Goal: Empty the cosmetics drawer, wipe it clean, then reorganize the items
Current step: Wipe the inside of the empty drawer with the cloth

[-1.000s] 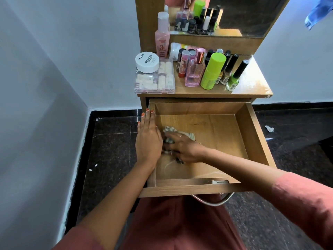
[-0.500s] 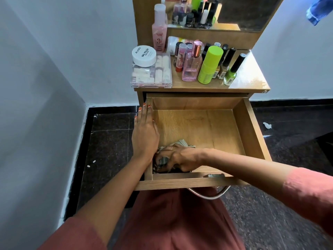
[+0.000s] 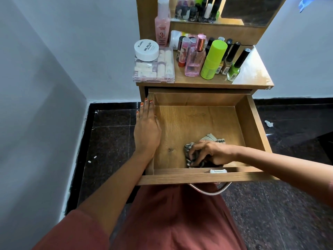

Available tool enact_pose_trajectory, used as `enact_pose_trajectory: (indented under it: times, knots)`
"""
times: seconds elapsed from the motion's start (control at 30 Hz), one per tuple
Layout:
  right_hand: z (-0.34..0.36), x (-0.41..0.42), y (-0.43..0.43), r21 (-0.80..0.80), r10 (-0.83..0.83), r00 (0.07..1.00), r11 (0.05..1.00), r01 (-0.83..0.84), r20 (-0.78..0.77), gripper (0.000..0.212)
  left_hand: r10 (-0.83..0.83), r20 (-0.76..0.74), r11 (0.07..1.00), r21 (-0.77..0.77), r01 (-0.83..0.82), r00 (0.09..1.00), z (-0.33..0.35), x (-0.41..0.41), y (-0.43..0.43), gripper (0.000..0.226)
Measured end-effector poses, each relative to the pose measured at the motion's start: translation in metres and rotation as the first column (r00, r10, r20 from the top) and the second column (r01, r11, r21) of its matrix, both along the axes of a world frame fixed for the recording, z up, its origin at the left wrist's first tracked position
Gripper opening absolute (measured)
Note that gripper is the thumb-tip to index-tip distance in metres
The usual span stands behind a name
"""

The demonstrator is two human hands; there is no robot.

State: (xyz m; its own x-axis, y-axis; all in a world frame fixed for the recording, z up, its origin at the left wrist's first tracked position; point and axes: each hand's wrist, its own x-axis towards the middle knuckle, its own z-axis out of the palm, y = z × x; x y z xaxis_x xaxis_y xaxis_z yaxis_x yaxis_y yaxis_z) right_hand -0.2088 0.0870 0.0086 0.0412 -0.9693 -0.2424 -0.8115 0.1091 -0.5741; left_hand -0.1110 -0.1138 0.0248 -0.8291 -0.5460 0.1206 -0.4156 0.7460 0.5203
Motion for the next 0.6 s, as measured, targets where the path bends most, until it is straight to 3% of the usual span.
enact_pose_trajectory:
  times: [0.3,0.4,0.5,0.6]
  knots:
    - [-0.012,0.042,-0.085,0.017,0.109,0.994,0.994,-0.110,0.023,0.055,-0.008,-0.007,1.000,0.022,0.008,1.000,0.003,0.002,0.003,0.047]
    - [-0.011,0.041,-0.081,0.006,0.087,0.996,0.996,-0.086,-0.002,0.047,0.004,-0.002,1.000,0.028,-0.004,1.000,0.003,0.004,0.000,0.047]
    - [-0.014,0.030,-0.065,-0.067,0.116,0.988,0.990,-0.123,-0.101,0.033,0.001,0.016,0.999,0.035,-0.001,1.000,0.003,0.006,0.002,0.047]
    - [-0.016,0.001,-0.061,-0.032,-0.006,0.963,0.999,-0.003,-0.271,0.045,-0.003,0.026,0.999,0.045,0.002,1.000,0.004,0.003,0.003,0.048]
